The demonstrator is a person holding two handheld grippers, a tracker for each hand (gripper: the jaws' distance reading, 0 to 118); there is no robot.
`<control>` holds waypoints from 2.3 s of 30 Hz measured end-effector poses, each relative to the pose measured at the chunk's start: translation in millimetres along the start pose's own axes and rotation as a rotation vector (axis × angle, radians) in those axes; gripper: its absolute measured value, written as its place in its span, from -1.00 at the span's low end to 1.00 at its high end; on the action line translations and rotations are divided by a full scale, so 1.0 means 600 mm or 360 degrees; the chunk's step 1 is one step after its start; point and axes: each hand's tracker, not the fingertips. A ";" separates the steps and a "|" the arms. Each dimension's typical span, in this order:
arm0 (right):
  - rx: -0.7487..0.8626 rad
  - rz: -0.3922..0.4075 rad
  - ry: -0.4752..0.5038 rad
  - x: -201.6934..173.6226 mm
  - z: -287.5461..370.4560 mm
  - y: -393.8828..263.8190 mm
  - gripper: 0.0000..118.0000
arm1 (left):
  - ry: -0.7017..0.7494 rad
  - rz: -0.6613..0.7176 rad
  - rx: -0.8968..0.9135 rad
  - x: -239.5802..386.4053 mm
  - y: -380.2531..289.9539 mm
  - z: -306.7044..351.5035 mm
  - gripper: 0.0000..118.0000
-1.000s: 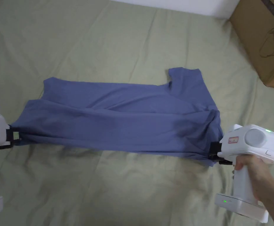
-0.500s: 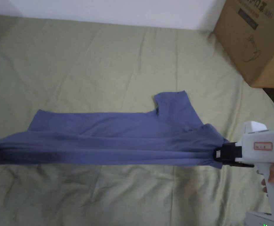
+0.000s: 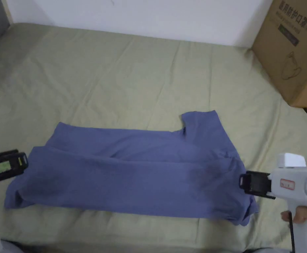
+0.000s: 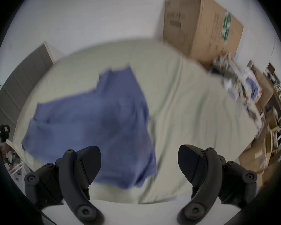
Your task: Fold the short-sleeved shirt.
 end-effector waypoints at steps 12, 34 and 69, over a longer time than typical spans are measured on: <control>0.1060 0.0082 0.0070 -0.117 0.162 0.061 0.85 | -0.0034 -0.0508 0.0715 0.211 0.015 0.077 0.17; 0.0843 0.0124 0.0215 -0.152 0.053 0.085 -1.00 | 0.0021 -0.0373 0.0071 0.136 0.189 -0.141 0.40; -0.0002 0.0298 0.0119 -0.097 -0.200 0.240 0.90 | -0.0067 -0.0290 -0.0239 0.132 0.163 -0.309 -1.00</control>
